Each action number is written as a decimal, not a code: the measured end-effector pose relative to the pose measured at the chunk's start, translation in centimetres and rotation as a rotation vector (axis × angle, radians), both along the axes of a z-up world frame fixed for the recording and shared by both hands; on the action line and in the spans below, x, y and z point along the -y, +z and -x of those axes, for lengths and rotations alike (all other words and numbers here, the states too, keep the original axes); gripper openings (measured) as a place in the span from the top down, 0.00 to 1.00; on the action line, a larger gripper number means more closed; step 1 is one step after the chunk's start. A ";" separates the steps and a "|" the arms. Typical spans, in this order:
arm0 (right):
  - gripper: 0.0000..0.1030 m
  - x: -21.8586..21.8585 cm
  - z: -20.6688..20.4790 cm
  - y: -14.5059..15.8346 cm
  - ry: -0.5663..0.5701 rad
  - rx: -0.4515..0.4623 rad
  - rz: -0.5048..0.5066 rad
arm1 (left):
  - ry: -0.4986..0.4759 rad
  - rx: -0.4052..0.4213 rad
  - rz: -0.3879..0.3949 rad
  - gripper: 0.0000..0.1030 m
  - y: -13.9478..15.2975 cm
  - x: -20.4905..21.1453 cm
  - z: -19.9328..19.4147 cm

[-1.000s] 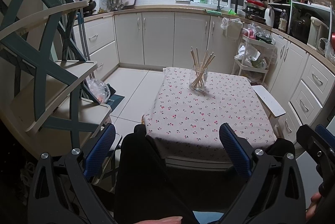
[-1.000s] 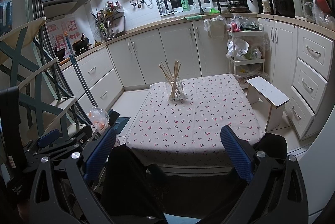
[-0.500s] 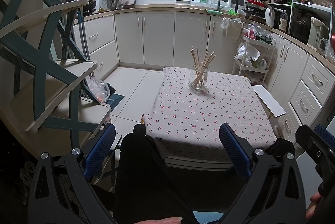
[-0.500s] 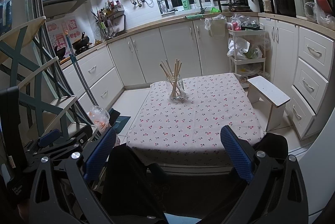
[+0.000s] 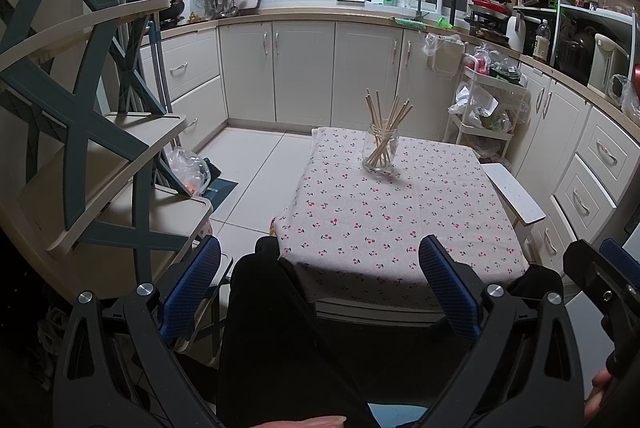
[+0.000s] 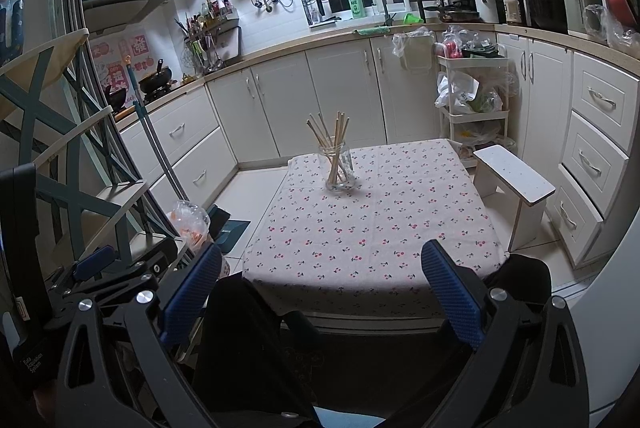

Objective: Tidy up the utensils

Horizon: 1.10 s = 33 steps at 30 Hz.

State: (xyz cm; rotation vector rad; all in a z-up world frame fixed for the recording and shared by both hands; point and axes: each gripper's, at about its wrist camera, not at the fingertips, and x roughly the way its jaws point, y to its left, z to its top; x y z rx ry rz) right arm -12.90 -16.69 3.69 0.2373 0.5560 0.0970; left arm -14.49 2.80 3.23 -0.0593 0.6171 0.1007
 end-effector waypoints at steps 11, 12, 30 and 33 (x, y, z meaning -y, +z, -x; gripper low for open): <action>0.07 -0.3 0.6 -0.6 0.003 -0.006 -0.001 | -0.001 -0.001 0.000 0.07 -0.2 0.0 0.0; 0.07 -0.3 0.5 -0.6 0.002 -0.005 -0.001 | -0.001 -0.002 0.000 0.07 -0.5 0.0 0.1; 0.07 -0.5 0.5 -0.5 0.003 -0.010 -0.002 | 0.017 0.036 -0.045 0.08 -1.0 0.5 0.8; 0.07 -0.7 1.1 -0.8 0.003 -0.010 -0.002 | 0.010 0.038 -0.031 0.08 -1.0 0.4 1.0</action>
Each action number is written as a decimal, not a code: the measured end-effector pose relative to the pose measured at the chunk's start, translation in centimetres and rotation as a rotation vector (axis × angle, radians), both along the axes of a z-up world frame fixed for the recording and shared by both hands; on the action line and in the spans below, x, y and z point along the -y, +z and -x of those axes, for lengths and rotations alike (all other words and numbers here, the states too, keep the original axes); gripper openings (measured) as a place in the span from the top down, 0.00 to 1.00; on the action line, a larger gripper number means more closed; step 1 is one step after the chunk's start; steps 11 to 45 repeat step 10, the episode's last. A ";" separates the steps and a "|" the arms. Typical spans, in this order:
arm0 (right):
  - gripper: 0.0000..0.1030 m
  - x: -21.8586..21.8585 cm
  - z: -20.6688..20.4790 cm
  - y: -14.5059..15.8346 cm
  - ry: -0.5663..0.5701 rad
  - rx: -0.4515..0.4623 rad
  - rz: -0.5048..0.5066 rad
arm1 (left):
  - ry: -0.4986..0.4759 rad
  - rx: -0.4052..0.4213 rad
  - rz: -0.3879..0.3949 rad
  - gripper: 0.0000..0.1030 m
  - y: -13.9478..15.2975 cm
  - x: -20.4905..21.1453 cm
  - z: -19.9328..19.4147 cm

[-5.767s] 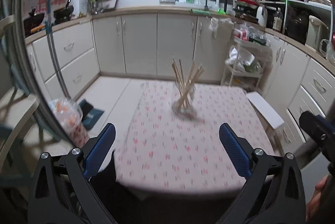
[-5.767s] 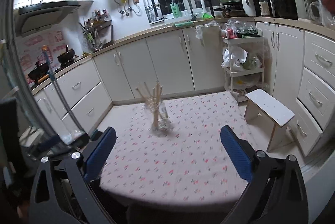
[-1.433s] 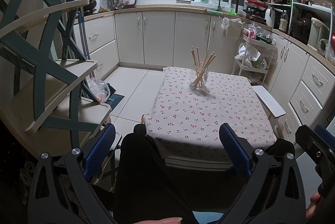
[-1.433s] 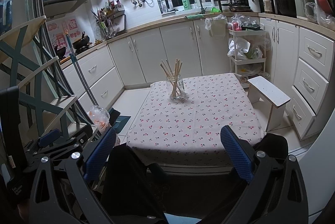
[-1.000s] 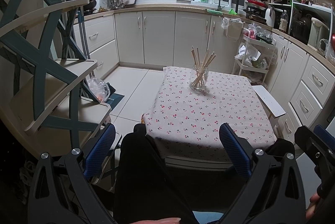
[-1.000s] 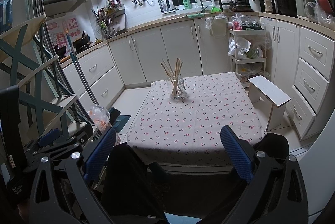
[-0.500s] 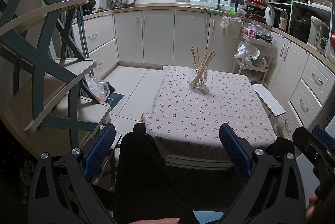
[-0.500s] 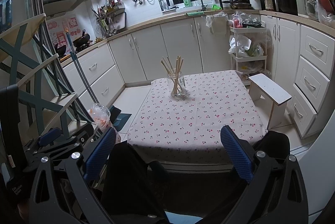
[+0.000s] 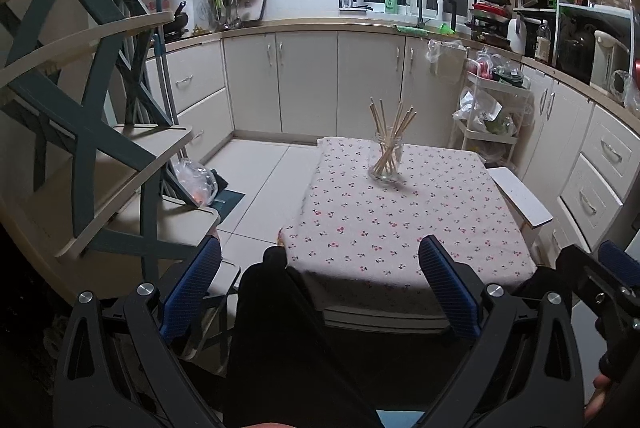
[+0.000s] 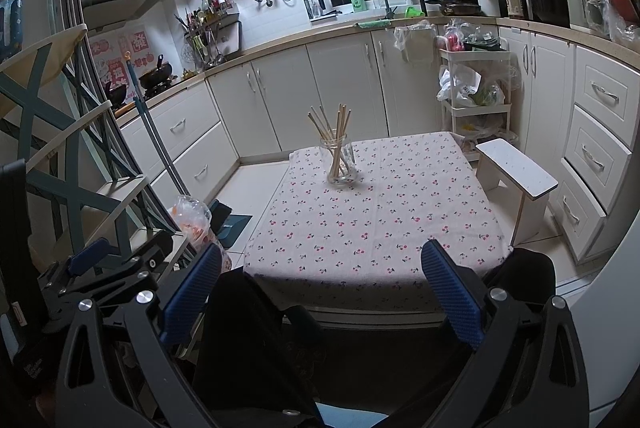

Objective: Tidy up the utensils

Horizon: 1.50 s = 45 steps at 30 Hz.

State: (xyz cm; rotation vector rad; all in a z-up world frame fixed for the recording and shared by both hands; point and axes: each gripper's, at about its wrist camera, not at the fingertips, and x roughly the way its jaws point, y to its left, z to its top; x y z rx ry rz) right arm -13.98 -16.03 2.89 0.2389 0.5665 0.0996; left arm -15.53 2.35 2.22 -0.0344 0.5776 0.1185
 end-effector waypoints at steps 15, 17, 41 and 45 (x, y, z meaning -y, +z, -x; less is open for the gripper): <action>0.07 0.0 -0.1 0.2 0.001 0.000 0.001 | -0.032 -0.031 0.041 0.08 0.2 -0.4 -0.4; 0.07 0.0 -0.1 0.2 0.001 0.000 0.001 | -0.032 -0.031 0.041 0.08 0.2 -0.4 -0.4; 0.07 0.0 -0.1 0.2 0.001 0.000 0.001 | -0.032 -0.031 0.041 0.08 0.2 -0.4 -0.4; 0.07 0.0 -0.1 0.2 0.001 0.000 0.001 | -0.032 -0.031 0.041 0.08 0.2 -0.4 -0.4</action>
